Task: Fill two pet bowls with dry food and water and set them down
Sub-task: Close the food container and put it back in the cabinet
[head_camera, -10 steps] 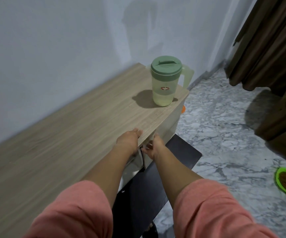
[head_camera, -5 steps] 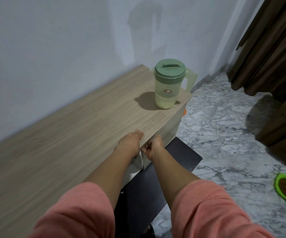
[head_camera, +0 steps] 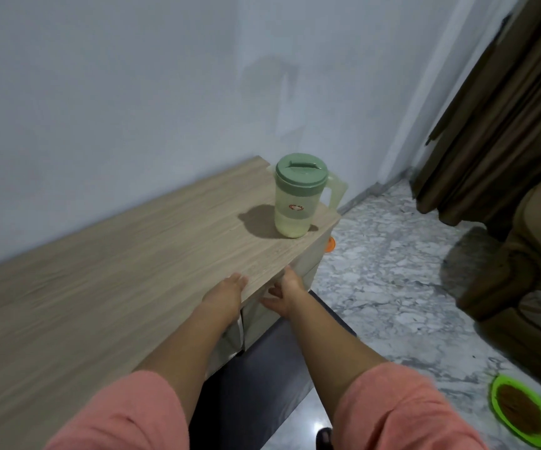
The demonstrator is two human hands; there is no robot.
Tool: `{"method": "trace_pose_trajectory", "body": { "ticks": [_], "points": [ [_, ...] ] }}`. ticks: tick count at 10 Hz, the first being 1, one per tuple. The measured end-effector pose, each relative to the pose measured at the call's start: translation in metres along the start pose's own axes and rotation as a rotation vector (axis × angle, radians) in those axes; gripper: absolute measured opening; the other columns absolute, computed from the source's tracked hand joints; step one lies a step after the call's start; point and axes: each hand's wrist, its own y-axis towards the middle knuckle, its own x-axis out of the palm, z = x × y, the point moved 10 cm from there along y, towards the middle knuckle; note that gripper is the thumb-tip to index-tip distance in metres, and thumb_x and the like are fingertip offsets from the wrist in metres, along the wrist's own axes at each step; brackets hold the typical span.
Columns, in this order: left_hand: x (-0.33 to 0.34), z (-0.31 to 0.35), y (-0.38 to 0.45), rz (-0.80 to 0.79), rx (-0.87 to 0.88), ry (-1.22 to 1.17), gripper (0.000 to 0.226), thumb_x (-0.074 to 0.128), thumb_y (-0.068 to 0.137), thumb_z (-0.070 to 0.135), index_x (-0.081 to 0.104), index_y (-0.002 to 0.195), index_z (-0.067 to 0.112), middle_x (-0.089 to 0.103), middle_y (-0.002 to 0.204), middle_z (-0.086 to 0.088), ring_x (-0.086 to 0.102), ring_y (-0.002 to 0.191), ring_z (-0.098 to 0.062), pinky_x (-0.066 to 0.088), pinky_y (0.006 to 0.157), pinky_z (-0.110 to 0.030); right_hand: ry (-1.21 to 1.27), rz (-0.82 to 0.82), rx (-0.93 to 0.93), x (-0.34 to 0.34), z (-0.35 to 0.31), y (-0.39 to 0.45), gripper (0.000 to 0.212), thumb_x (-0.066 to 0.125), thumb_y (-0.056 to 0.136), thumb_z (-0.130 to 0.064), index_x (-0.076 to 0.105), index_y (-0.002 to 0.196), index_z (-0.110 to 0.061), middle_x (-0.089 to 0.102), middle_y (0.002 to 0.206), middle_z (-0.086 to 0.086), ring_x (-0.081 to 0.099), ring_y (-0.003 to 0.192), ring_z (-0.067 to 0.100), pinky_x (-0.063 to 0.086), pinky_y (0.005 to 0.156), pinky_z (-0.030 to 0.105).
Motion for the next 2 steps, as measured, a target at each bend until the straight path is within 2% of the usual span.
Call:
{"method": "trace_pose_trajectory", "body": {
  "ticks": [1,2],
  "points": [
    [0.011,0.000,-0.003,0.036,-0.040,-0.054,0.078,0.047,0.094,0.007,0.001,0.155,0.017,-0.006,0.163,-0.001,0.005,0.150,-0.019,0.015,0.121,-0.031,-0.197,-0.073,-0.055,-0.014,-0.007,-0.004,0.033,0.041,0.096,-0.049,0.048,0.098,-0.017,0.049,0.084,0.003,0.061,0.063,0.020,0.047,0.058,0.030],
    [0.020,0.014,-0.026,0.262,-0.091,-0.090,0.077,0.052,0.092,0.022,0.008,0.155,0.014,-0.003,0.162,0.001,0.009,0.149,-0.017,0.023,0.116,-0.041,-0.457,-0.058,-0.133,-0.062,-0.002,0.016,0.034,0.051,0.097,-0.029,0.049,0.067,-0.013,0.045,0.054,0.000,0.040,0.029,0.009,0.031,0.045,0.020]
  ]
}}
